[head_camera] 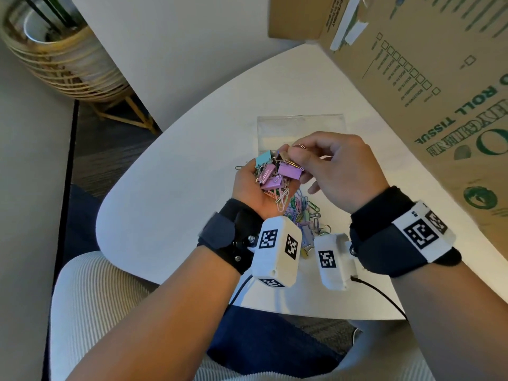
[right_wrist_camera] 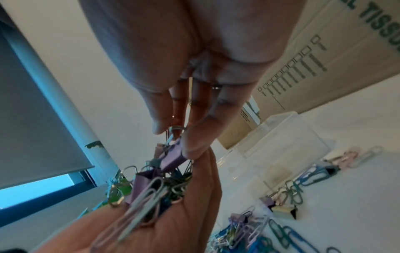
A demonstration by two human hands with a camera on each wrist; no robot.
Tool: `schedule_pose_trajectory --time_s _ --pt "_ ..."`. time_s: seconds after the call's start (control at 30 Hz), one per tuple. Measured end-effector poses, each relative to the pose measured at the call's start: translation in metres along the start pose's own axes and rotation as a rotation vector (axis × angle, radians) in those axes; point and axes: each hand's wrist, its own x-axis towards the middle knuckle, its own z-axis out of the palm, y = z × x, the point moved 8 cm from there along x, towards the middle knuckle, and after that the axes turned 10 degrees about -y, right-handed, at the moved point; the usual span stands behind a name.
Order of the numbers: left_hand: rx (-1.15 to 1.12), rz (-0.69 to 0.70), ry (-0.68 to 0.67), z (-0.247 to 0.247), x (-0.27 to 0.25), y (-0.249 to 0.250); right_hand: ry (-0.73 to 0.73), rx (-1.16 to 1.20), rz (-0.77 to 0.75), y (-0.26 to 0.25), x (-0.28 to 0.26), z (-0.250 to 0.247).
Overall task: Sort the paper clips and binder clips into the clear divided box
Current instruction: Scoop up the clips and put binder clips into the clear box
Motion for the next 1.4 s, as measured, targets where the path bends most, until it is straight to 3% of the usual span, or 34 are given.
schedule_pose_trajectory --time_s 0.2,0.3,0.47,0.73,0.87,1.07,1.27,1.4 --pt "0.056 0.012 0.003 0.003 -0.001 0.003 -0.129 -0.217 0.019 0.003 -0.002 0.009" --pt "0.043 0.025 -0.050 0.007 -0.001 0.001 -0.126 -0.205 0.003 0.000 -0.002 0.007" --pt "0.048 0.064 -0.003 0.005 -0.001 0.003 -0.091 -0.144 -0.028 -0.007 -0.002 0.000" --pt "-0.031 -0.005 -0.006 0.004 0.000 -0.010 -0.017 -0.353 -0.050 -0.019 -0.001 -0.016" --pt "-0.063 -0.023 -0.070 0.014 -0.005 -0.012 0.000 -0.418 -0.071 -0.024 -0.001 -0.018" --pt "-0.168 -0.038 -0.041 0.010 -0.003 -0.014 0.011 -0.255 -0.074 -0.021 -0.002 -0.024" --pt "-0.187 -0.010 -0.003 -0.002 -0.001 -0.008 0.276 0.075 -0.054 -0.002 -0.004 -0.067" --pt "-0.173 -0.035 -0.011 -0.010 -0.001 -0.011 0.352 0.109 0.081 0.039 0.011 -0.076"
